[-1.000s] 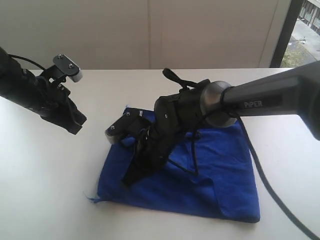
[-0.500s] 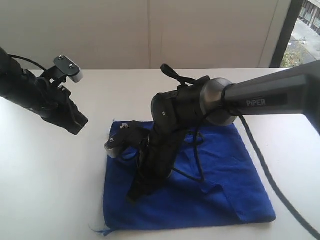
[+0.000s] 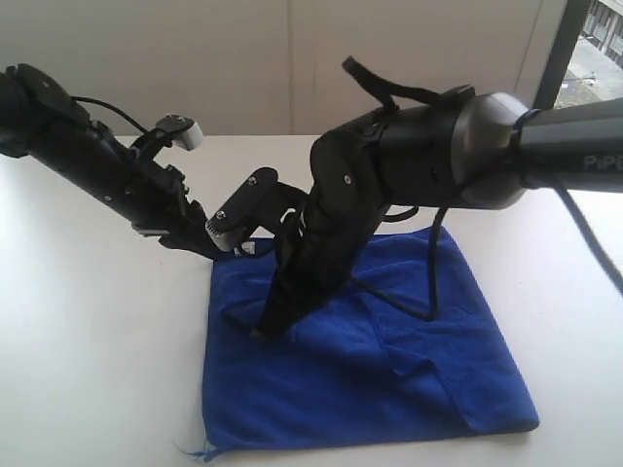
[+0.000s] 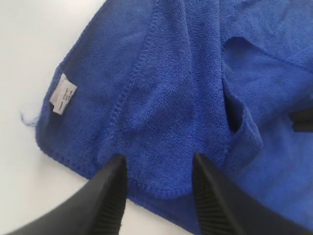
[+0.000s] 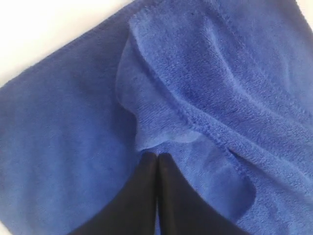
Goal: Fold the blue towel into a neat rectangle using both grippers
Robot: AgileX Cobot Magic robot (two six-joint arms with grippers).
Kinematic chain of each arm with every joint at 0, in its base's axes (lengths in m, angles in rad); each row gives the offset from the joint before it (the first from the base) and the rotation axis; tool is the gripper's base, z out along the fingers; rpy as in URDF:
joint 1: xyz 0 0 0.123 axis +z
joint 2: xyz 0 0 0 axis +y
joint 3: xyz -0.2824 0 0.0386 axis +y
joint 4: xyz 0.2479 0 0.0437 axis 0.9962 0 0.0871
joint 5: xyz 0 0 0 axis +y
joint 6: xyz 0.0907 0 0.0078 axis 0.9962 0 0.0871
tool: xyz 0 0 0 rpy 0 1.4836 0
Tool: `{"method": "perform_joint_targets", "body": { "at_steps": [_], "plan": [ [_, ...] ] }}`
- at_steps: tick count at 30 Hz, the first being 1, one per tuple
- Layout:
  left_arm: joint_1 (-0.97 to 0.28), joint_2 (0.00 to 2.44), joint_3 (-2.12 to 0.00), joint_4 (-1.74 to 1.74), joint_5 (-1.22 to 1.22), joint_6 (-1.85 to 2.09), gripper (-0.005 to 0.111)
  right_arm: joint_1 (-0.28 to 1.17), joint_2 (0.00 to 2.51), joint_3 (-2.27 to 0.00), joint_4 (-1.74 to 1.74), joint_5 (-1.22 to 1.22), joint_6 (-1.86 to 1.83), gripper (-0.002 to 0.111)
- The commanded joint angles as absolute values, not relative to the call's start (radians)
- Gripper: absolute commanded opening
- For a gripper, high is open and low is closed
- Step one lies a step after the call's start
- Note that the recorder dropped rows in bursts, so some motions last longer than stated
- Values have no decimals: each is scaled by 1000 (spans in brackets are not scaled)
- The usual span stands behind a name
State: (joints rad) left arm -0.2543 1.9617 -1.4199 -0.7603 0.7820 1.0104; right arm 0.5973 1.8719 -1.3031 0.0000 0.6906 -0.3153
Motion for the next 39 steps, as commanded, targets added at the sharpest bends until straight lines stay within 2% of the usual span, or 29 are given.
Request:
{"method": "perform_joint_targets", "body": {
  "at_steps": [1, 9, 32, 39],
  "plan": [
    [-296, 1983, -1426, -751, 691, 1019, 46, 598, 1934, -1302, -138, 645, -202, 0],
    [-304, 1995, -1426, -722, 606, 1024, 45, 596, 2012, -1302, -158, 592, -182, 0],
    [-352, 2048, -1426, -686, 600, 1052, 45, 557, 1957, -1302, -166, 597, -101, 0],
    [-352, 2048, -1426, -686, 600, 1052, 45, 537, 2031, -1302, -176, 593, -96, 0]
  ]
}}
